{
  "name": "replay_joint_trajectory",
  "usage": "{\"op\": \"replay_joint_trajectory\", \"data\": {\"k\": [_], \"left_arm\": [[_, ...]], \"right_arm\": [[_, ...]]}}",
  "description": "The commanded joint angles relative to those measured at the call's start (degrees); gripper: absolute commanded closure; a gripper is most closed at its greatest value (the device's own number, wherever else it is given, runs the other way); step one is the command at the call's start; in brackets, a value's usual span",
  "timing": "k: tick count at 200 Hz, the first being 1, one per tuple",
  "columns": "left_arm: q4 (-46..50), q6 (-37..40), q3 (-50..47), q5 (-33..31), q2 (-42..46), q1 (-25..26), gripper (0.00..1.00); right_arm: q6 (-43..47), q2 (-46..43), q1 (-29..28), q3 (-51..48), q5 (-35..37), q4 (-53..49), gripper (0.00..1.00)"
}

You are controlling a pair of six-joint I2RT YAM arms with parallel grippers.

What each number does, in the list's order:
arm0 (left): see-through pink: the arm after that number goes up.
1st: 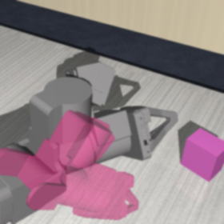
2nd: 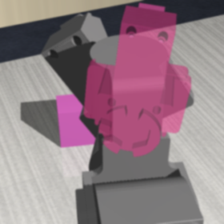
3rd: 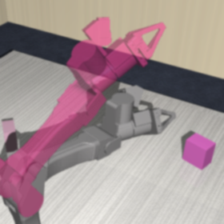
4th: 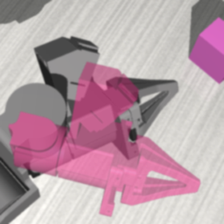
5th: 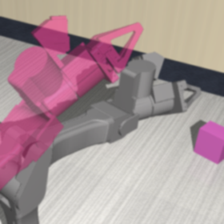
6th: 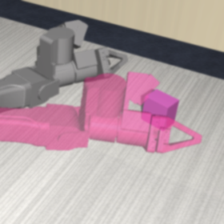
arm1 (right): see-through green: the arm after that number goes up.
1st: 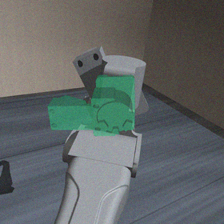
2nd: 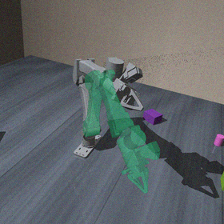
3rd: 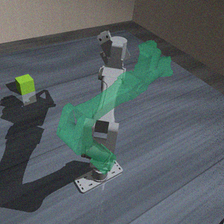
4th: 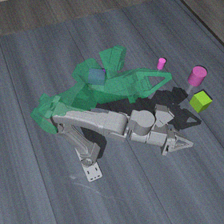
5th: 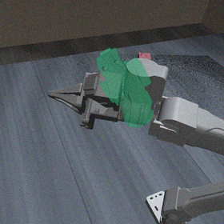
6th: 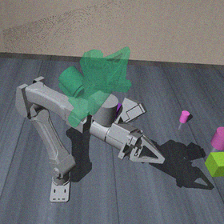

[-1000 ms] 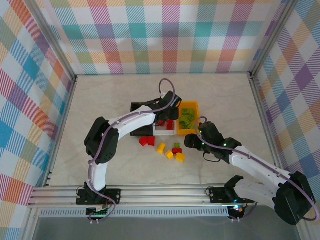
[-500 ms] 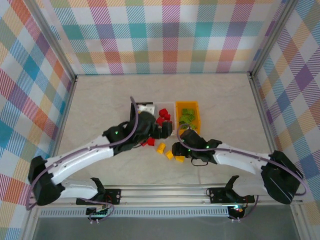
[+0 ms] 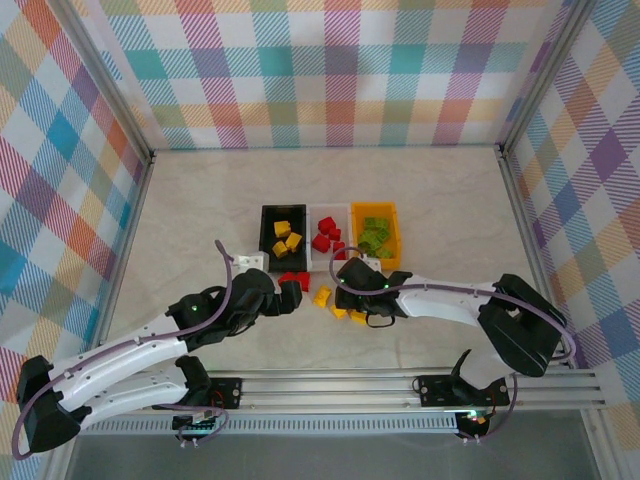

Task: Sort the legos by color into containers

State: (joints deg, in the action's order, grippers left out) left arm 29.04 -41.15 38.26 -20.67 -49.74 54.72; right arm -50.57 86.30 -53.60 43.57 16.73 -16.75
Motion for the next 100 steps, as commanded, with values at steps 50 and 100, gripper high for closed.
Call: {"op": "replay_joint_trajectory", "data": {"k": [50, 100], "left_arm": [[2.76, -0.26, -0.99, -3.55, 1.68, 0.04, 0.0], [4.0, 0.17, -1.25, -5.16, 3.03, 0.04, 0.0]], "right_arm": [[-0.13, -4.6, -0.21, -2.48, 0.21, -0.51, 0.54], [2.51, -14.57, -0.27, -0.66, 0.92, -4.33, 0.61]]}}
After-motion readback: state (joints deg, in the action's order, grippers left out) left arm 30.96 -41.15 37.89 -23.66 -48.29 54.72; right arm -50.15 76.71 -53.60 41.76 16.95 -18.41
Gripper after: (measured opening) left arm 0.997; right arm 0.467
